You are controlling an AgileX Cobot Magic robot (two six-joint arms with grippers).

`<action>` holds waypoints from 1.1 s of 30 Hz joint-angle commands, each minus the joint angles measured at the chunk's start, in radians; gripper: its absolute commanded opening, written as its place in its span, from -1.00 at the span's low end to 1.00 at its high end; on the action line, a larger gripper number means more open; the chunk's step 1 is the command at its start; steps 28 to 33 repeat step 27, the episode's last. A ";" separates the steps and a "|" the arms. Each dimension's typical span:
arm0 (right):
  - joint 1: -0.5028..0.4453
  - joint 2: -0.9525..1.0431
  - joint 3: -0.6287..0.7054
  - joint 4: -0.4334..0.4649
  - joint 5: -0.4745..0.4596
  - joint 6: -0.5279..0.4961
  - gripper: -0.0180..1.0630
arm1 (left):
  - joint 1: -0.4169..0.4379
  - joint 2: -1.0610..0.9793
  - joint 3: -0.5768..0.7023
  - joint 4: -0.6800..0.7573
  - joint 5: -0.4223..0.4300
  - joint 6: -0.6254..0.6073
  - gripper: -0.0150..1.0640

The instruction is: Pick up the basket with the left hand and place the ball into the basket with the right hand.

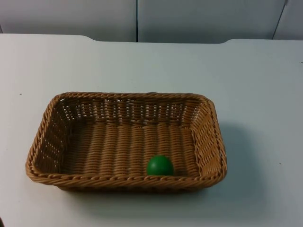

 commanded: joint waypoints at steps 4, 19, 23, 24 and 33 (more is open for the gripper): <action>0.001 -0.004 0.005 0.005 0.006 0.016 -0.97 | -0.002 -0.019 0.050 -0.002 -0.019 0.055 -0.98; -0.334 -0.004 0.005 0.005 -0.002 0.016 -0.97 | -0.002 -0.019 0.072 0.000 0.026 0.058 -0.98; -0.480 -0.004 0.005 0.005 -0.002 0.016 -0.97 | -0.002 -0.019 0.070 0.000 0.026 0.058 -0.98; -0.506 -0.004 0.005 0.005 -0.002 0.016 -0.97 | -0.002 -0.019 0.070 0.000 0.026 0.058 -0.98; -0.537 -0.004 0.005 0.005 -0.002 0.016 -0.97 | -0.002 -0.019 0.070 0.000 0.026 0.058 -0.98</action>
